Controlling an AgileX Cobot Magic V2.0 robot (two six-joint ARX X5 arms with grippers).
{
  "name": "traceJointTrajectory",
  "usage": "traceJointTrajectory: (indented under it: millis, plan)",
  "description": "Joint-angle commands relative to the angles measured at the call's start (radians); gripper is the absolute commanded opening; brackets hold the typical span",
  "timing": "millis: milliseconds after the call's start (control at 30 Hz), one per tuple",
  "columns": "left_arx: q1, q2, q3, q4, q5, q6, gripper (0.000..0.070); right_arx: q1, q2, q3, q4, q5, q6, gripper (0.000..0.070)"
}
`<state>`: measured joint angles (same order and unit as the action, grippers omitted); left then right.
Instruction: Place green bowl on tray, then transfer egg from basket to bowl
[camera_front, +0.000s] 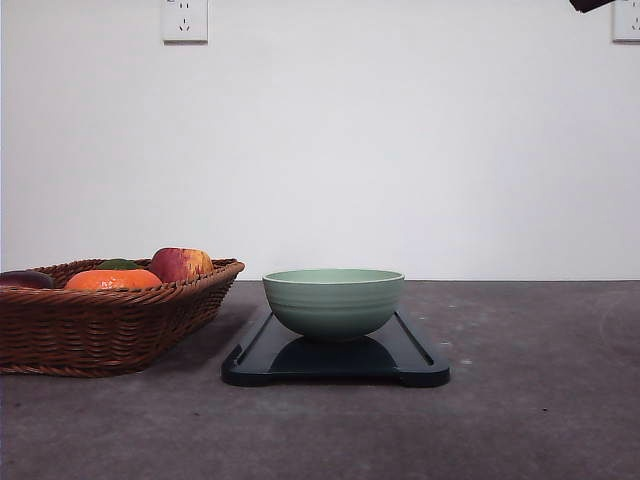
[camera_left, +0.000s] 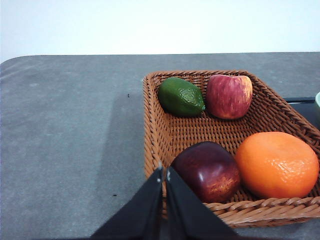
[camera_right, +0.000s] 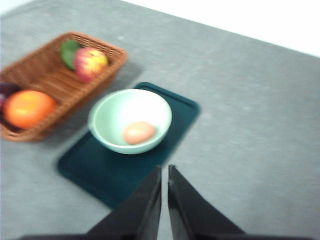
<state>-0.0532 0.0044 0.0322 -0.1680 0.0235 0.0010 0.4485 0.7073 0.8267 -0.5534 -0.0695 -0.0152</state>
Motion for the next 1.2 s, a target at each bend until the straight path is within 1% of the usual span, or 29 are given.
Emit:
traceJointTrajectory:
  millis: [0, 67, 233, 333, 500, 633, 700, 833, 1167]
  plan:
    - [0.001, -0.002, -0.019, 0.011, -0.002, 0.009, 0.0, -0.008, -0.01, -0.044, 0.023, 0.034, -0.036, 0.0014]
    - [0.001, -0.002, -0.019, 0.011, -0.002, 0.009, 0.0, -0.026, -0.049, -0.139, 0.113, 0.044, -0.038, 0.0013]
    - [0.001, -0.002, -0.019, 0.011, -0.002, 0.009, 0.0, -0.077, -0.224, -0.444, 0.42, 0.045, -0.045, 0.0014]
    - [0.001, -0.002, -0.019, 0.011, -0.002, 0.009, 0.0, -0.124, -0.339, -0.576, 0.499, 0.056, -0.058, 0.0014]
    - [0.001, -0.002, -0.019, 0.011, -0.002, 0.009, 0.0, -0.226, -0.522, -0.715, 0.508, 0.072, -0.048, 0.0014]
    - [0.001, -0.002, -0.019, 0.011, -0.002, 0.009, 0.0, -0.291, -0.646, -0.792, 0.51, 0.071, -0.036, 0.0014]
    - [0.001, -0.002, -0.019, 0.011, -0.002, 0.009, 0.0, -0.317, -0.7, -0.816, 0.484, 0.071, -0.019, 0.0014]
    - [0.001, -0.002, -0.019, 0.011, -0.002, 0.009, 0.0, -0.346, -0.704, -0.815, 0.447, 0.075, -0.01, 0.0013]
    - [0.001, -0.001, -0.019, 0.011, -0.002, 0.009, 0.0, -0.358, -0.704, -0.814, 0.451, 0.074, -0.011, 0.0013]
